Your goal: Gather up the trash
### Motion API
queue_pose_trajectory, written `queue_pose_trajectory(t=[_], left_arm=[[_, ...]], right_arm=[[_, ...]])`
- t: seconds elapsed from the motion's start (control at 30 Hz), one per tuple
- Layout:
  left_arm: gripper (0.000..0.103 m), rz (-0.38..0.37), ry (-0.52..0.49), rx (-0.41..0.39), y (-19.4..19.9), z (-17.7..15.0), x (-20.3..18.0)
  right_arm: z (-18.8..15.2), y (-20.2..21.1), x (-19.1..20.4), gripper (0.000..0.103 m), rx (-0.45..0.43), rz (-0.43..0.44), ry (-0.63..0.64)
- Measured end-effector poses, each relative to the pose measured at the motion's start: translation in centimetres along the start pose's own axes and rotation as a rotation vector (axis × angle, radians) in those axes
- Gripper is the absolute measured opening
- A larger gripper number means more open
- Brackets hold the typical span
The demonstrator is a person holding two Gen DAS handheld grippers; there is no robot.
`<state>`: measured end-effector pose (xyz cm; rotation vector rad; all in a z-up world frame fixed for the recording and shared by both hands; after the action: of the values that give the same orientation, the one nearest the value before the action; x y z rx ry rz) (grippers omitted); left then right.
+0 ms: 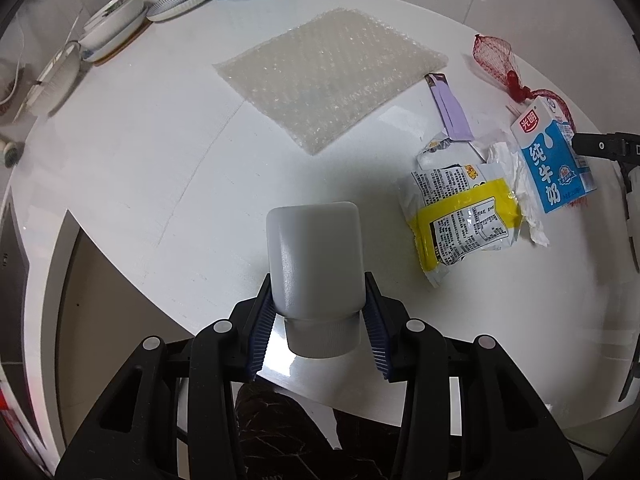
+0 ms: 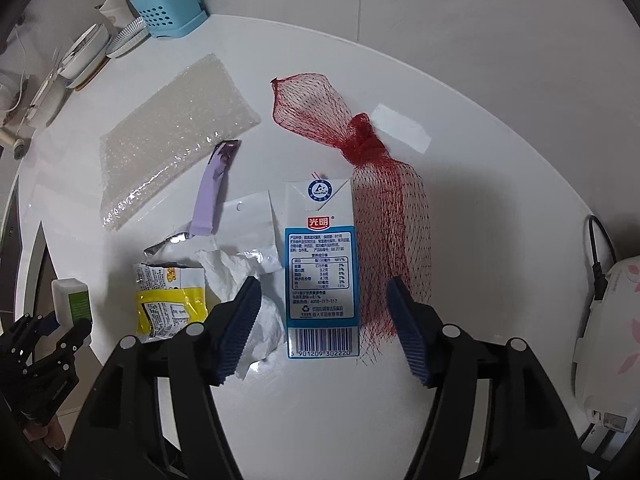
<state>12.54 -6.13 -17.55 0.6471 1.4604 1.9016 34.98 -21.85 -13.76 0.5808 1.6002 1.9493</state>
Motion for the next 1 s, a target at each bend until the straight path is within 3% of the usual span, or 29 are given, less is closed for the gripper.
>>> queue_pose_trajectory(t=[0.6, 0.67, 0.7, 1.0], left_arm=[[0.041, -0.026, -0.006, 0.000, 0.7, -0.1, 0.7], [0.041, -0.030, -0.009, -0.003, 0.8, 0.0, 0.7], [0.041, -0.031, -0.011, -0.005, 0.8, 0.1, 0.7], [0.041, -0.046, -0.034, -0.015, 1.1, 0.6, 0.9]], right_arm=[[1.0, -3.7, 0.0, 0.053, 0.129, -0.080, -0.054], [1.1, -4.1, 0.0, 0.046, 0.138, -0.081, -0.063], [1.1, -4.2, -0.1, 0.041, 0.140, -0.076, -0.071], [0.9, -2.1, 0.6, 0.040, 0.099, -0.075, -0.093]])
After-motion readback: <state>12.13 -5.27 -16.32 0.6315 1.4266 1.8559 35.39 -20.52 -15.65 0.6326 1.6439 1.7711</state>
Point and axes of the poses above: each gripper's, at about its wrist camera, not at the fingertips, and y roughly against the way its jaws point, x to its left, z to its top, the point moved 6 cm from there along -y, roughly the way its jaws point, and after that the axes turned 8 degrees about y, right-handed, at the moved point
